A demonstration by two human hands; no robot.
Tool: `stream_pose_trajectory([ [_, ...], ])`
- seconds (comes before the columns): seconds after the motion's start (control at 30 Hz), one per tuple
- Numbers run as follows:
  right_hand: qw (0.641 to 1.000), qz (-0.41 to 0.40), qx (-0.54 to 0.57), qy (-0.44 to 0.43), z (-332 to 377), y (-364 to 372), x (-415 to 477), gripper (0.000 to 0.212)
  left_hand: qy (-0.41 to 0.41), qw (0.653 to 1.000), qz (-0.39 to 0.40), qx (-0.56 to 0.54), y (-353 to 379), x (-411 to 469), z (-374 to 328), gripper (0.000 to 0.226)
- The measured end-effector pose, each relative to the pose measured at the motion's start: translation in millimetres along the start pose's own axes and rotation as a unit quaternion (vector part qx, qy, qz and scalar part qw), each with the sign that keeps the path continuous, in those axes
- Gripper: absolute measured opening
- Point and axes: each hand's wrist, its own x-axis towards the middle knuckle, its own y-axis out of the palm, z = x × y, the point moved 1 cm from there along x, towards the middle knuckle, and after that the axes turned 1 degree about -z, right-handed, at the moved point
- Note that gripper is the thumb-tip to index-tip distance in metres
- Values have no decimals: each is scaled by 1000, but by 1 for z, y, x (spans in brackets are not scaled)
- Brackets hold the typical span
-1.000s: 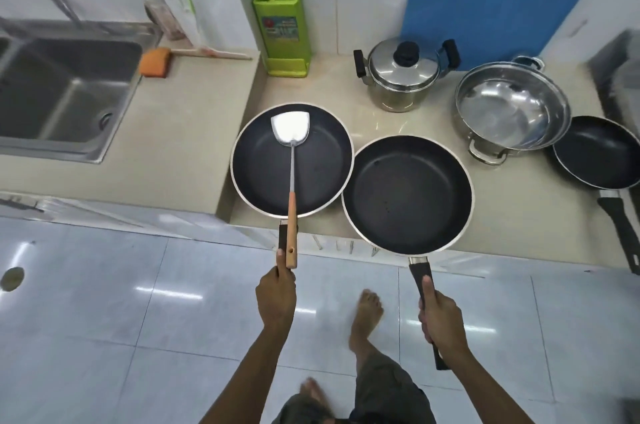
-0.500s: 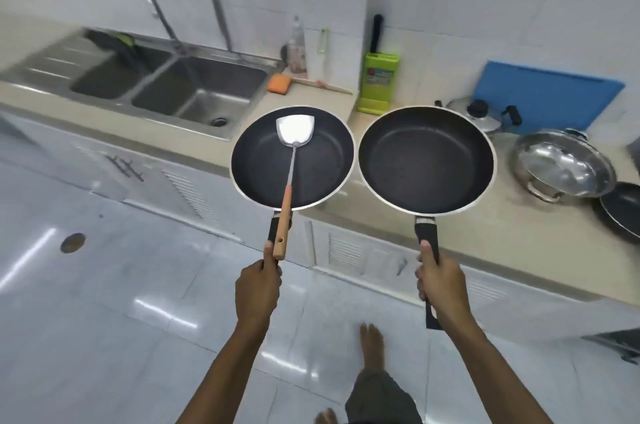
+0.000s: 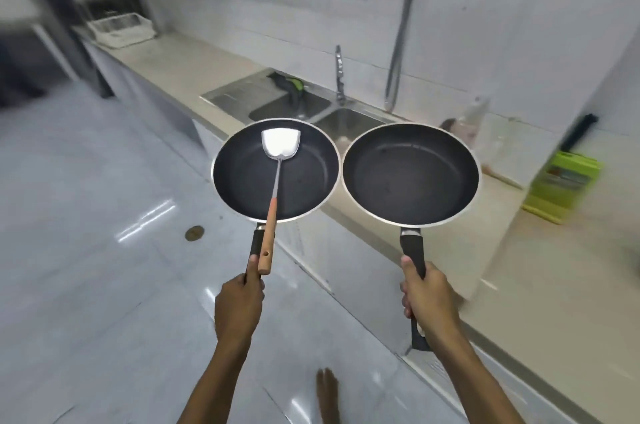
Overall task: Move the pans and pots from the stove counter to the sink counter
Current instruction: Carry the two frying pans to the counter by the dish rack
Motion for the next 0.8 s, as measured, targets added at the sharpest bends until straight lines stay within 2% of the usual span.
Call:
stream_pose_trajectory([
  [0.33, 989, 143, -21, 21, 102, 216, 154, 35, -100, 989, -104, 26, -69, 215, 2, 74],
  [0.43, 984, 174, -36, 20, 133, 276, 197, 33, -131, 983, -128, 1, -80, 275, 4, 75],
  [0.67, 980, 190, -56, -8, 198, 424, 294, 32, -144, 975, -171, 1, -95, 445, -7, 77],
  [0.8, 981, 187, -51, -7, 243, 527, 356, 31, -142, 975, -168, 8, -108, 572, -19, 79],
])
